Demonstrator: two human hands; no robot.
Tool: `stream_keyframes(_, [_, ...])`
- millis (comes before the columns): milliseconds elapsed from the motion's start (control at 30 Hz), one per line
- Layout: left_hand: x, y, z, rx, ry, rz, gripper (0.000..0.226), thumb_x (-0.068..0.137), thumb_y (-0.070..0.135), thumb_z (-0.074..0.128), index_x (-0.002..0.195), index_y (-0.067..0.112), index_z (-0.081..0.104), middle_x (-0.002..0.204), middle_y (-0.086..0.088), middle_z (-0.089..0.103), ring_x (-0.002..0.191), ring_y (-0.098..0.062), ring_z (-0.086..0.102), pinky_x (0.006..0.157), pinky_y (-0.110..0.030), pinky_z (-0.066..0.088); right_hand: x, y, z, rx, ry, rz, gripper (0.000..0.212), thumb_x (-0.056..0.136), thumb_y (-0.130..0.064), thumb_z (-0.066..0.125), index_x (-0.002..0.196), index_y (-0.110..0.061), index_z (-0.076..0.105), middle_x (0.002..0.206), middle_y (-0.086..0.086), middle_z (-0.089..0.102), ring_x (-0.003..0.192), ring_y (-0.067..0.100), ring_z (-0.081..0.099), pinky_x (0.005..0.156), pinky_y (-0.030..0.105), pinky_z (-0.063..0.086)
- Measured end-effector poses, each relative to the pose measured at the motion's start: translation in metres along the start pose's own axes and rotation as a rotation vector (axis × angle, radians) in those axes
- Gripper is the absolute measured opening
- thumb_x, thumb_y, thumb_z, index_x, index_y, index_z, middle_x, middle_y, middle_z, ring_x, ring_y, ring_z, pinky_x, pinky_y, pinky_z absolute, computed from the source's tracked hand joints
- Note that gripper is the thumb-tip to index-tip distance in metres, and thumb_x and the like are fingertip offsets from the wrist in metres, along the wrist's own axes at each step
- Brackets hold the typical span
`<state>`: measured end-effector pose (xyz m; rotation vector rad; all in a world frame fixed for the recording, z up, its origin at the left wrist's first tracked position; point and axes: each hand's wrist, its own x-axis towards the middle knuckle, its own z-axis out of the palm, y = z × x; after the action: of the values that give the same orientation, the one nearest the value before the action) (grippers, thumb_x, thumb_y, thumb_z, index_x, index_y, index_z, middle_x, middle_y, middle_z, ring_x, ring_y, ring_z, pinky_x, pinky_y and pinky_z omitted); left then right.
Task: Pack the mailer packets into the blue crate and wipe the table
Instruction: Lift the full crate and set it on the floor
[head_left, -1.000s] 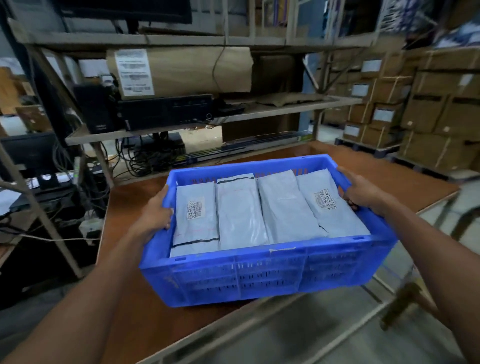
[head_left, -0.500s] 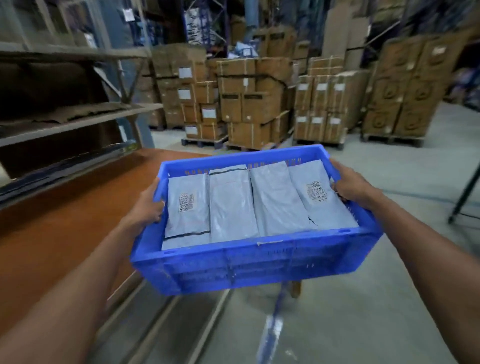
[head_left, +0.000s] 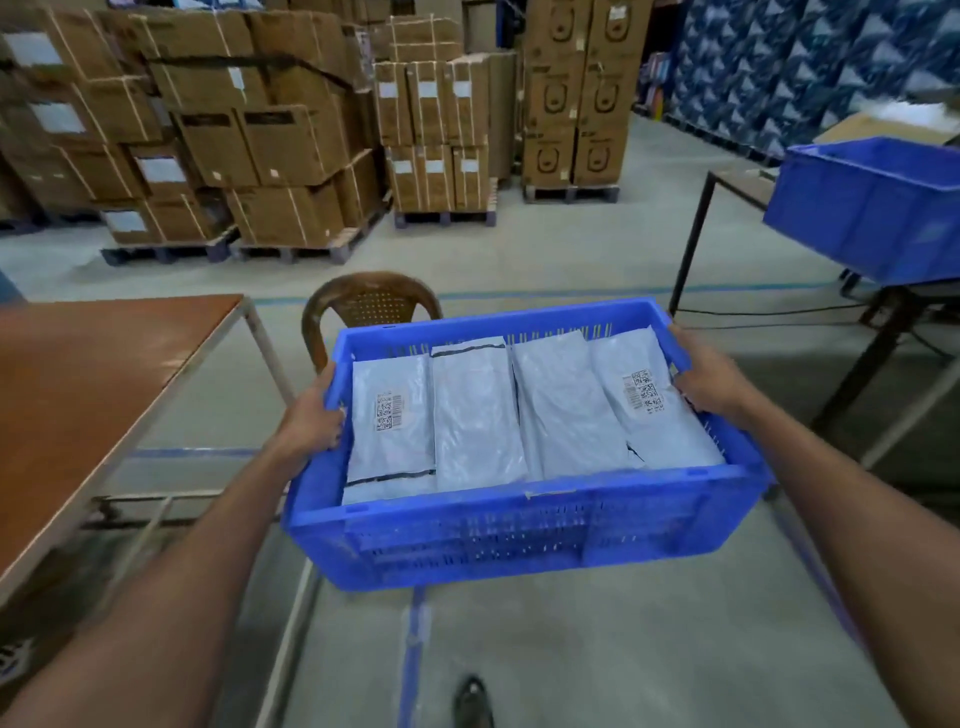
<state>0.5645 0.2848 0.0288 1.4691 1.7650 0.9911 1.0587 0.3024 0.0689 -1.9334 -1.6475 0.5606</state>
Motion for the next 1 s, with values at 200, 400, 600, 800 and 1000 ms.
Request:
stream_keyframes(200, [0.120,-0.035,0.098,0.066,-0.047,-0.066,0.076,0.093,0.000,0.045,0.152,0.043,0.025,0.090,-0.019,0.063,0.061,-0.023,0.054,0.051,-0.032,0.047,0.090,0.062,0.040,-0.111,-0.002,0.086,0.076,0.088,-0.002,0.048,0.154,-0.033,0.023,0.139,0.019,0.053,0.118,0.040,0.054,0.090,0.037,0.040])
stream_keyframes(400, [0.219,-0.079,0.203,0.131,-0.112,-0.071,0.072,0.100,0.010,0.045,0.152,0.049,0.013,0.110,-0.020,0.065,0.093,-0.036,0.064,0.076,-0.042,0.051,0.180,0.141,0.098,-0.141,-0.017,0.224,0.080,0.092,-0.004,0.047,0.156,-0.036,0.011,0.119,0.030,0.062,0.104,0.047,0.060,0.084,0.042,0.044])
stream_keyframes(600, [0.274,-0.143,0.308,0.205,-0.174,-0.064,0.073,0.099,0.005,0.047,0.157,0.031,0.012,0.133,-0.016,0.056,0.109,-0.034,0.059,0.085,-0.032,0.047,0.237,0.220,0.162,-0.175,-0.041,0.269,0.078,0.095,-0.001,0.047,0.157,-0.033,0.011,0.108,0.036,0.062,0.094,0.050,0.062,0.075,0.043,0.043])
stream_keyframes(800, [0.303,-0.270,0.409,0.144,-0.217,-0.143,0.073,0.101,0.015,0.048,0.146,0.061,0.012,0.149,-0.016,0.044,0.129,-0.045,0.046,0.104,-0.057,0.043,0.292,0.339,0.279,-0.111,-0.125,0.297,0.077,0.094,0.000,0.047,0.156,-0.031,0.015,0.093,0.020,0.059,0.083,0.035,0.058,0.072,0.036,0.037])
stream_keyframes(1000, [0.346,-0.419,0.494,0.224,-0.199,-0.364,0.079,0.100,0.015,0.048,0.140,0.071,0.010,0.111,-0.031,0.063,0.079,-0.038,0.065,0.077,-0.055,0.054,0.330,0.451,0.425,-0.029,-0.204,0.279,0.078,0.095,-0.003,0.045,0.156,-0.034,0.009,0.093,0.017,0.060,0.081,0.030,0.056,0.073,0.032,0.037])
